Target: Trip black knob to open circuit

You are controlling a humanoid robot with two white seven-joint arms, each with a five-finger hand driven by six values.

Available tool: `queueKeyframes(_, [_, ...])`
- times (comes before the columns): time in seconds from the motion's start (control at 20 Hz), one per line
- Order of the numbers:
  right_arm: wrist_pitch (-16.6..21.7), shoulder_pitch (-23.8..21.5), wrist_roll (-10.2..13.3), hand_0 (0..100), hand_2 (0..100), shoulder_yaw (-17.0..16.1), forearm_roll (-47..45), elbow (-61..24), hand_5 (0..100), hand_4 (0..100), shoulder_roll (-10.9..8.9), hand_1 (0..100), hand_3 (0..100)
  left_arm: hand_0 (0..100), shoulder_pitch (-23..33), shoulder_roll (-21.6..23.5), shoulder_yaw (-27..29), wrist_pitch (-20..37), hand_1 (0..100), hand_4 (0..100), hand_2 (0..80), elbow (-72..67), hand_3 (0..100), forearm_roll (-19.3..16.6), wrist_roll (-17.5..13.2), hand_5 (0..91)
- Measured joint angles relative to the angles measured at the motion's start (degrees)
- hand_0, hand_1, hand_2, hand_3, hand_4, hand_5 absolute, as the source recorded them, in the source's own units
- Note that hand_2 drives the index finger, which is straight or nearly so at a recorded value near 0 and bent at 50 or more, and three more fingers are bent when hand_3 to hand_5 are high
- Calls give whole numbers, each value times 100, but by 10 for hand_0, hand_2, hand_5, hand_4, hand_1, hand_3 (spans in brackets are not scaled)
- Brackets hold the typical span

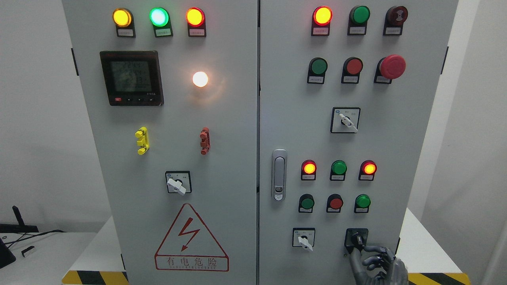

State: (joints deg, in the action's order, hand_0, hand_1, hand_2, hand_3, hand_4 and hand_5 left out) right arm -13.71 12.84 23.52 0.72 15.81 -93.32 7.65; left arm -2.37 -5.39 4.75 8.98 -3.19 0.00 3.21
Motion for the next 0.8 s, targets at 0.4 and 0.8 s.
queueKeyframes(0.4, [0, 31, 1, 374, 508, 69, 1, 18, 929, 793, 0, 751, 787, 120, 0, 1, 0, 0, 389, 0, 0, 0, 0, 0, 0, 0])
queueKeyframes(0.8, [-15, 46, 3, 404, 511, 107, 2, 40, 926, 792, 0, 762, 790, 120, 0, 0, 0, 0, 389, 0, 0, 0, 0, 0, 0, 0])
